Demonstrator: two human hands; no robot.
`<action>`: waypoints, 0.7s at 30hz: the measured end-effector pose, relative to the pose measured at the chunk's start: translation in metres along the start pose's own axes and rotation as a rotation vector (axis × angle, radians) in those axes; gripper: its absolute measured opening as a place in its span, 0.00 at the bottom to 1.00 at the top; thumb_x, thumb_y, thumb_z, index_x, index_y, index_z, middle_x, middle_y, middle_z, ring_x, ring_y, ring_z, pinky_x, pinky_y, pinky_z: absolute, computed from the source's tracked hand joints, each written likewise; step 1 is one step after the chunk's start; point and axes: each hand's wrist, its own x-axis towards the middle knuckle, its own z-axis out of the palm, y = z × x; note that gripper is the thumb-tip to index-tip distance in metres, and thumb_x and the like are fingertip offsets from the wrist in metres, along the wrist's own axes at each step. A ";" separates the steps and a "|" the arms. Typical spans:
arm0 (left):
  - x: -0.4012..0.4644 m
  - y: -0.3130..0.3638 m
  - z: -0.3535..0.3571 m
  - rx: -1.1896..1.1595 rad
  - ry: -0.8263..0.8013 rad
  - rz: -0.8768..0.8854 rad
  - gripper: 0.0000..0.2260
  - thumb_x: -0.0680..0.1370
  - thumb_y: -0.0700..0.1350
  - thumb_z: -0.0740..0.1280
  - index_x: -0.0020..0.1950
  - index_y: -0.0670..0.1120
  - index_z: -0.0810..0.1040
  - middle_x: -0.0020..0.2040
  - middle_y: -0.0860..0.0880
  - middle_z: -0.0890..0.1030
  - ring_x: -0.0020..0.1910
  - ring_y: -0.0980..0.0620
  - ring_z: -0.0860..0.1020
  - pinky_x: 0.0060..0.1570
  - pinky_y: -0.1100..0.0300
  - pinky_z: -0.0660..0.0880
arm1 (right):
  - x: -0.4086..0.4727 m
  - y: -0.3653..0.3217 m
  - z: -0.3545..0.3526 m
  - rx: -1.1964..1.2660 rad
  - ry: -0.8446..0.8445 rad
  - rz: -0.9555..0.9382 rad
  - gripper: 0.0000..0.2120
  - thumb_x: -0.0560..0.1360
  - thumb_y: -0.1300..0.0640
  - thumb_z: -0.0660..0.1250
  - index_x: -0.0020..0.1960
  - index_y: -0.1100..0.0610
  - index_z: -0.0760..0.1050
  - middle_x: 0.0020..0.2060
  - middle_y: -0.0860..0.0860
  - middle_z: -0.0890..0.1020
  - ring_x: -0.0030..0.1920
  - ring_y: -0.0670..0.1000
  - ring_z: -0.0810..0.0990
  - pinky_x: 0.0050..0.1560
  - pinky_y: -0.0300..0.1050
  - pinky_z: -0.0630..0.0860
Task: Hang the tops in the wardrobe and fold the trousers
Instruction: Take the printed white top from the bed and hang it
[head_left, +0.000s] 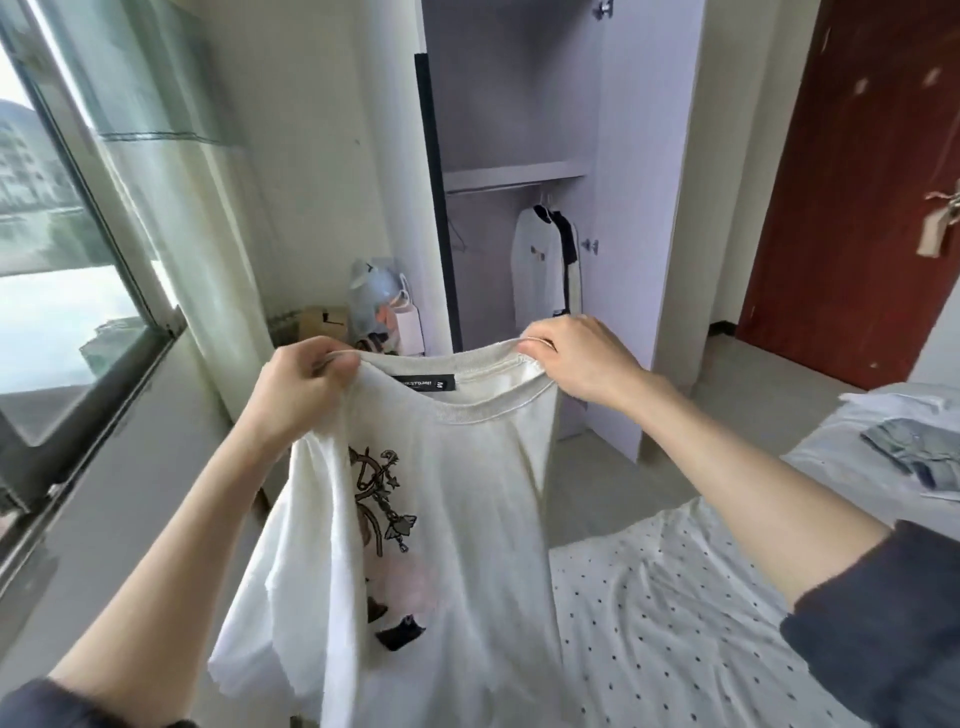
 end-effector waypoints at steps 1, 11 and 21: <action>0.007 -0.007 -0.001 -0.032 0.002 -0.025 0.06 0.78 0.45 0.64 0.48 0.46 0.80 0.44 0.46 0.82 0.45 0.47 0.78 0.49 0.53 0.76 | 0.009 -0.002 0.006 0.016 0.002 -0.012 0.14 0.80 0.53 0.59 0.43 0.60 0.77 0.36 0.53 0.79 0.41 0.55 0.75 0.44 0.49 0.71; 0.121 -0.116 0.042 0.043 -0.375 -0.096 0.13 0.78 0.44 0.66 0.34 0.42 0.71 0.31 0.51 0.67 0.29 0.58 0.66 0.32 0.66 0.63 | 0.165 0.026 0.096 0.083 0.026 0.014 0.11 0.79 0.53 0.60 0.45 0.54 0.79 0.40 0.52 0.81 0.45 0.56 0.78 0.48 0.52 0.75; 0.276 -0.168 0.149 0.168 -0.470 -0.114 0.09 0.75 0.40 0.66 0.36 0.49 0.77 0.29 0.54 0.73 0.31 0.57 0.70 0.29 0.71 0.65 | 0.313 0.120 0.105 0.113 -0.016 0.168 0.15 0.78 0.54 0.63 0.35 0.60 0.71 0.28 0.50 0.68 0.31 0.50 0.67 0.34 0.43 0.63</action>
